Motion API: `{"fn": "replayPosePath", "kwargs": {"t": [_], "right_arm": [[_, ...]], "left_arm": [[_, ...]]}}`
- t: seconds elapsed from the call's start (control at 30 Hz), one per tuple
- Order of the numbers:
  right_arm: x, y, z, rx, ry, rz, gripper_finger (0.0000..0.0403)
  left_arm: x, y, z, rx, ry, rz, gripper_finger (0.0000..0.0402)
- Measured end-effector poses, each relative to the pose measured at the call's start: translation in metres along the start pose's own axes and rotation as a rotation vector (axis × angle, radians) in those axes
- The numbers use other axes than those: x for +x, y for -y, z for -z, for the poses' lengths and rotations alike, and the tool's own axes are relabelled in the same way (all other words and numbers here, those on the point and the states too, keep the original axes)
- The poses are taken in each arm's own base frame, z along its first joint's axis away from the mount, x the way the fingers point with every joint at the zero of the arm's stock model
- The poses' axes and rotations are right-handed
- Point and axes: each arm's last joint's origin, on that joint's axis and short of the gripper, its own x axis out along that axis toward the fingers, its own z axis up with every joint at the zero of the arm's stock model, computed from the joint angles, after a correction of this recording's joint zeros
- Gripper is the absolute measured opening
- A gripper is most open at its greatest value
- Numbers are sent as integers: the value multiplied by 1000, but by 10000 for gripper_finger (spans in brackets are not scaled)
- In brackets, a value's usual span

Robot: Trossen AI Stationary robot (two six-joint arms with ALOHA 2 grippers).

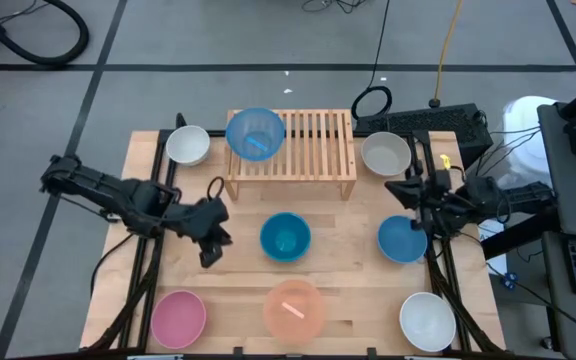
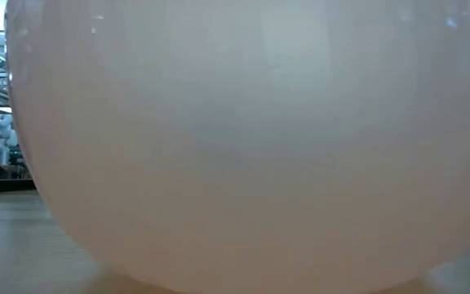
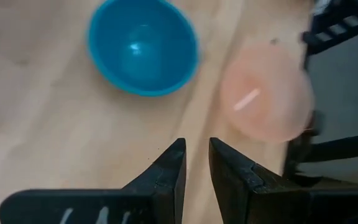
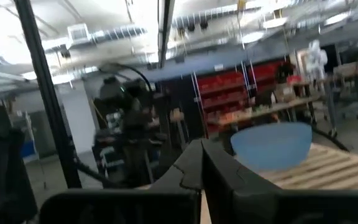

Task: Place and stack bowls onto a shelf
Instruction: Stack the orange bowl on top of the light blue bowl on the shelf

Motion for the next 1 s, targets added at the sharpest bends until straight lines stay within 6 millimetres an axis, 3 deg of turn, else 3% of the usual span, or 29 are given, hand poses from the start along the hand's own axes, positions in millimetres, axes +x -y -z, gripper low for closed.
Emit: {"fn": "replayPosePath", "kwargs": {"t": [0.37,0.63,1.0], "right_arm": [[24,-9,-4,-28,-93,13,0],[30,-11,-3,-38,-122,18,0],[28,-10,4,-63,-195,23,0]], "left_arm": [[46,12,33,-406,-50,5,74],[86,45,35,-435,-22,146,74],[124,81,22,-449,-31,124,74]]}}
